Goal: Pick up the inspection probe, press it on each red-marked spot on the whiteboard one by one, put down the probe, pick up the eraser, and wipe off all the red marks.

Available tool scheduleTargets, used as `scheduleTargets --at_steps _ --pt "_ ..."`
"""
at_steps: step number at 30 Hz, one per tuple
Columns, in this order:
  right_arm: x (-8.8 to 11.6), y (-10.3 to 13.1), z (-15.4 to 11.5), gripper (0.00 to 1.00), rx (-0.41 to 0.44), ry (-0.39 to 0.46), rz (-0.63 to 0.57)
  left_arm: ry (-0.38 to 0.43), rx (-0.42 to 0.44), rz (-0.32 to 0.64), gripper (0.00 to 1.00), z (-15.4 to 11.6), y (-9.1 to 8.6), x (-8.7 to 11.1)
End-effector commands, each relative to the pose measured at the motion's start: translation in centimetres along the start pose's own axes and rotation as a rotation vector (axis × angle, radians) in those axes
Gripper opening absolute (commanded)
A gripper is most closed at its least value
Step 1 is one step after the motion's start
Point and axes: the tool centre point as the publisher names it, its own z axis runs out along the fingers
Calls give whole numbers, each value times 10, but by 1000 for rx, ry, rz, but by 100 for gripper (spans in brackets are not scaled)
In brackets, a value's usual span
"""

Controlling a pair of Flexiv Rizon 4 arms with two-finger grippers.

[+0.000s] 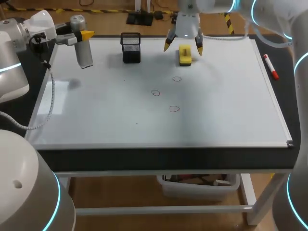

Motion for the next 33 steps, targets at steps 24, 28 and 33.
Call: scheduleTargets --at_steps 24,28,33 --pt "5 6 10 88 -33 49 10 -1 4 2 0 1 0 0" --pt "6 6 10 44 -36 52 15 -1 4 2 0 1 0 0" --pt "6 7 8 0 -32 53 23 -1 4 2 0 1 0 0"
